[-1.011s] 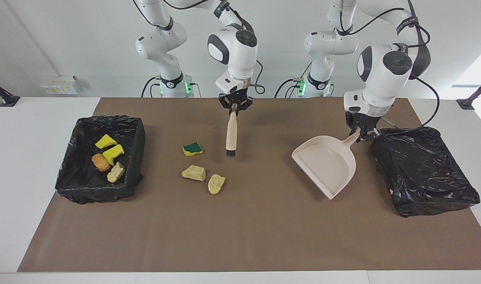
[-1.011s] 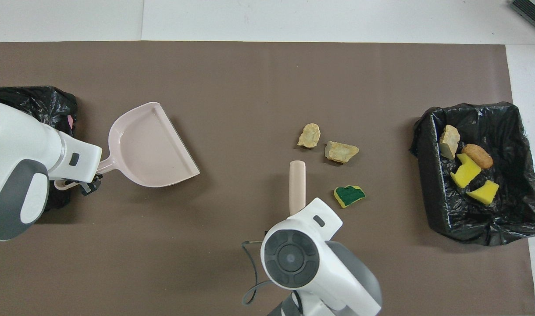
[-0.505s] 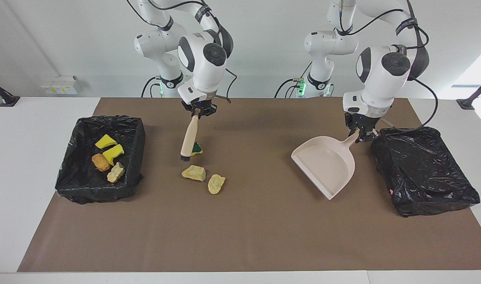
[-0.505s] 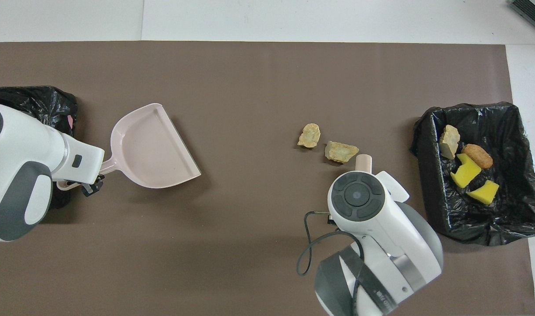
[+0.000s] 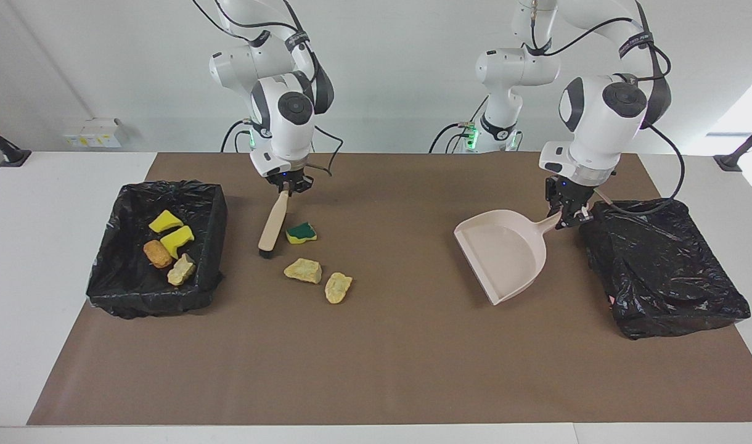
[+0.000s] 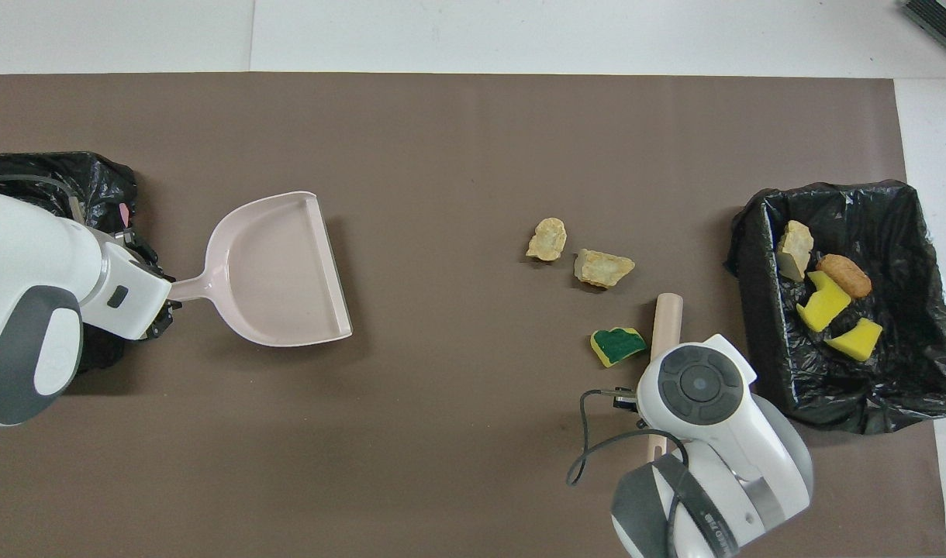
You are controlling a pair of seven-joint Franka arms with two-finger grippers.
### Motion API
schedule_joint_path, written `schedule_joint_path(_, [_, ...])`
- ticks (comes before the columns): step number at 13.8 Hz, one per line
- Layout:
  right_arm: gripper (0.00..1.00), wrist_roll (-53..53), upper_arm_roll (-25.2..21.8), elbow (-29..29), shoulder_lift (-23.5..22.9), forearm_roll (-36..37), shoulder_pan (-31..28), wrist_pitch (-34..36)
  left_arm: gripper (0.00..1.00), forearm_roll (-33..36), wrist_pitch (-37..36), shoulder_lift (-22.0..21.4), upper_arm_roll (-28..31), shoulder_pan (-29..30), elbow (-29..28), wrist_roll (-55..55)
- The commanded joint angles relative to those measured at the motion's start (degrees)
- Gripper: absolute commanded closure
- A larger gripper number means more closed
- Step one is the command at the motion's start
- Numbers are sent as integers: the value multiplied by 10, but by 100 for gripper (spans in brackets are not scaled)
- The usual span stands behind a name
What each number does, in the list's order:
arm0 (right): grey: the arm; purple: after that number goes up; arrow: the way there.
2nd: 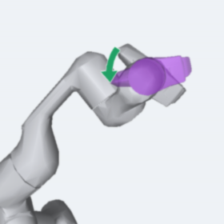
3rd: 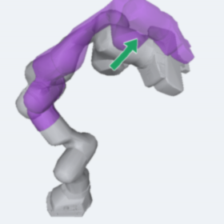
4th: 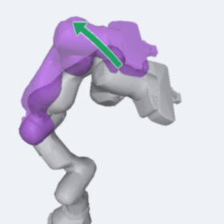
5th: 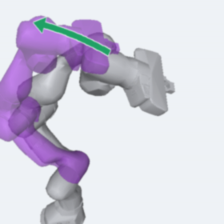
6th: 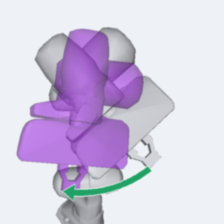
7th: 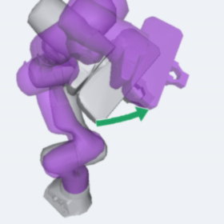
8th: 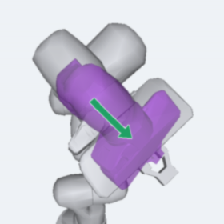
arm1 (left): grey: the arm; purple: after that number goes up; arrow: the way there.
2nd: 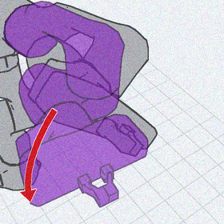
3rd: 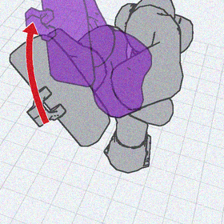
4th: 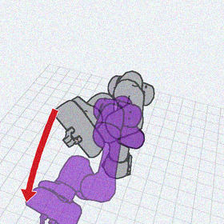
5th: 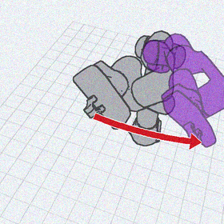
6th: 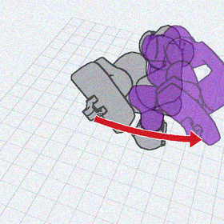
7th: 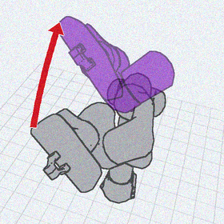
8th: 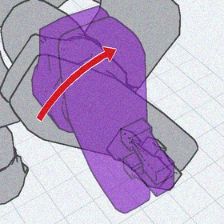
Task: Sweep and dump trash in bin
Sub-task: 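Lift the brush with the right gripper and sweep toward the green sponge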
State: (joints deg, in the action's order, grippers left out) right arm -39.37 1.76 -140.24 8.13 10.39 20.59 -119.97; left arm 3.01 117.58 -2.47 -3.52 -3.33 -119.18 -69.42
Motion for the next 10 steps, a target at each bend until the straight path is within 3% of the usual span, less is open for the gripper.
schedule_joint_path(1, [100,55,5,0,-10,-1,-10,-47,100,-12,30,-13,0,-1,-37,-22])
schedule_joint_path(7, [100,120,5,79,-80,-41,-2,-49,100,-54,89,-20,-1,-31,-124,-10])
schedule_joint_path(10, [100,122,11,122,-116,-41,3,-45,100,-81,85,-25,-2,-69,-131,37])
